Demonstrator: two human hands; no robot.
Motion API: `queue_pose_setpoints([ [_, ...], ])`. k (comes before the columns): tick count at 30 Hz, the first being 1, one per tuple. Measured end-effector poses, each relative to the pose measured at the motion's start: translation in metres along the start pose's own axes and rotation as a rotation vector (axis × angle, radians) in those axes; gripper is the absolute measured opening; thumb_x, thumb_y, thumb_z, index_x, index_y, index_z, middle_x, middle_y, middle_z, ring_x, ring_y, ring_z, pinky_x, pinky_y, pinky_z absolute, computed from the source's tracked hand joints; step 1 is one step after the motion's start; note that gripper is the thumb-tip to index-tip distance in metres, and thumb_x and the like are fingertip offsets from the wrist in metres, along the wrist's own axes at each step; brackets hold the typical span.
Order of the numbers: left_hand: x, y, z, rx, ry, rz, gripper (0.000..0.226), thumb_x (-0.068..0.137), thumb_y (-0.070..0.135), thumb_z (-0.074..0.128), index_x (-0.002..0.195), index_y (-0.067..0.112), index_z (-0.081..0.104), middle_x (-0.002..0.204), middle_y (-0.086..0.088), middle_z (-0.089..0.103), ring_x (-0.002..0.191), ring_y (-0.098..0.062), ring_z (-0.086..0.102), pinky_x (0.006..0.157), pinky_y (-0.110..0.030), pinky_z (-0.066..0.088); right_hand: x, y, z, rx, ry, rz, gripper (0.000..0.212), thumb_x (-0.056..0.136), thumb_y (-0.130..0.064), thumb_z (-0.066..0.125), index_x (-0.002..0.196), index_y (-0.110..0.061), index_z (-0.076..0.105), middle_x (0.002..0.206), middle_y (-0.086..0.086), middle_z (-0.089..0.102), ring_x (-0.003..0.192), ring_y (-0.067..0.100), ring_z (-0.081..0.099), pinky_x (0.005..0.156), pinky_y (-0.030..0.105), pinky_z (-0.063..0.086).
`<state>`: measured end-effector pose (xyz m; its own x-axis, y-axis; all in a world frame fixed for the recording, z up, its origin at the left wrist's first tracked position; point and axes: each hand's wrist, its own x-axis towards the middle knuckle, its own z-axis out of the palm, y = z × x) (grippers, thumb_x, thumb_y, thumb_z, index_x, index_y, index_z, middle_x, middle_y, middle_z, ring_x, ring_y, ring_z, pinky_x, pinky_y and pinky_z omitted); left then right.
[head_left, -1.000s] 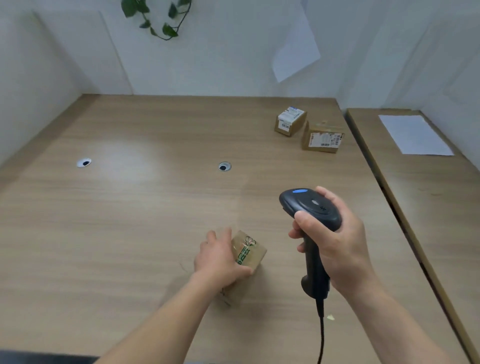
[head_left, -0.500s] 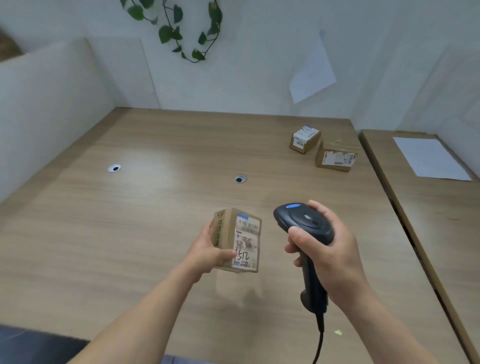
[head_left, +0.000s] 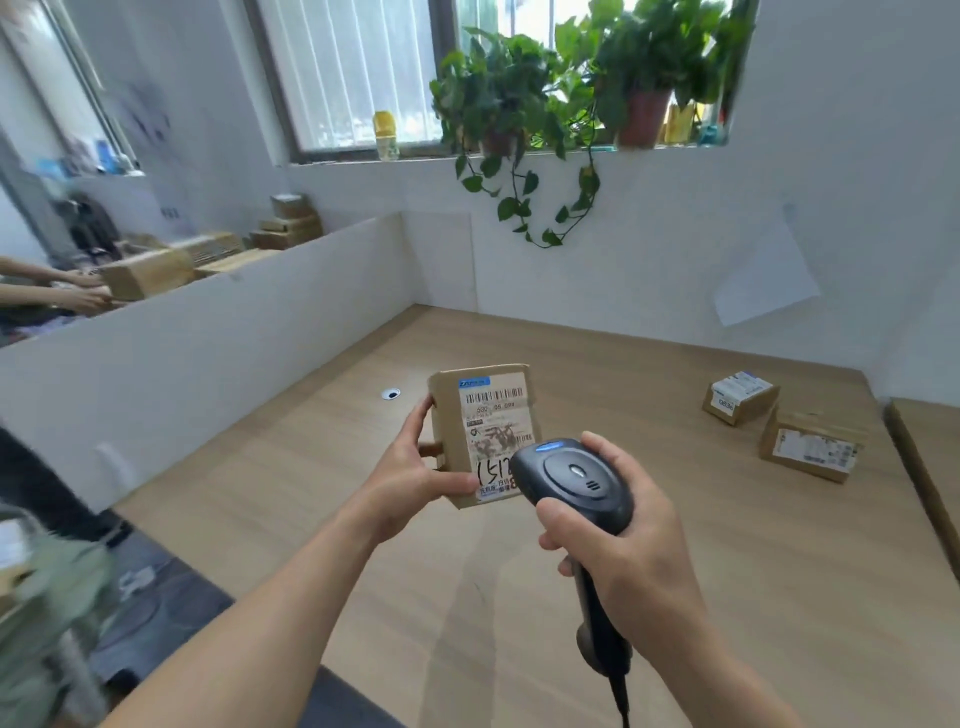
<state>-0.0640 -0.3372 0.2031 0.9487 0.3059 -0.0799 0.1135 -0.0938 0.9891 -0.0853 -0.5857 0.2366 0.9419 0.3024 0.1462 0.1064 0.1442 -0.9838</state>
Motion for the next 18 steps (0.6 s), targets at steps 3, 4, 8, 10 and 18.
queue_pose_setpoints([
  [3,-0.021,0.007,-0.011,0.053,0.067,0.033,0.123,0.052,0.008,0.088,0.150,0.053,0.027,0.120,-0.009,0.061,0.122,-0.029,0.059,0.080,-0.034,0.060,-0.007,-0.007,0.008,0.030,-0.039,-0.013,0.062,0.061,-0.027,0.082,0.116,-0.045,0.057,0.102,-0.011,0.077,0.076,0.018,0.073,0.054,0.024,0.053],
  [4,-0.028,0.008,-0.015,0.066,0.086,0.038,0.124,0.052,0.009,0.088,0.150,0.052,0.026,0.120,-0.009,0.062,0.122,-0.028,0.059,0.083,-0.036,0.060,-0.010,-0.009,0.010,0.040,-0.051,-0.018,0.063,0.061,-0.027,0.082,0.117,-0.043,0.058,0.102,-0.010,0.077,0.075,0.018,0.073,0.053,0.024,0.052],
  [8,-0.052,0.014,-0.029,0.088,0.143,0.043,0.130,0.050,0.011,0.091,0.153,0.051,0.024,0.120,-0.011,0.062,0.122,-0.029,0.060,0.090,-0.042,0.060,-0.021,-0.014,0.018,0.064,-0.099,-0.046,0.060,0.062,-0.025,0.081,0.116,-0.039,0.060,0.100,-0.008,0.077,0.075,0.015,0.073,0.058,0.021,0.053],
  [10,-0.063,0.018,-0.033,0.088,0.166,0.057,0.130,0.050,0.010,0.090,0.154,0.049,0.023,0.121,-0.011,0.062,0.123,-0.024,0.058,0.086,-0.038,0.061,-0.026,-0.015,0.022,0.073,-0.124,-0.048,0.059,0.061,-0.026,0.082,0.114,-0.042,0.061,0.099,-0.009,0.077,0.075,0.015,0.073,0.059,0.020,0.053],
  [18,-0.097,0.021,-0.056,0.090,0.232,0.098,0.128,0.054,0.007,0.091,0.155,0.048,0.023,0.122,-0.001,0.061,0.122,-0.016,0.054,0.081,-0.034,0.061,-0.043,-0.018,0.047,0.072,-0.180,-0.075,0.074,0.049,-0.048,0.082,0.119,-0.049,0.057,0.109,-0.008,0.076,0.092,0.022,0.077,0.075,0.038,0.058],
])
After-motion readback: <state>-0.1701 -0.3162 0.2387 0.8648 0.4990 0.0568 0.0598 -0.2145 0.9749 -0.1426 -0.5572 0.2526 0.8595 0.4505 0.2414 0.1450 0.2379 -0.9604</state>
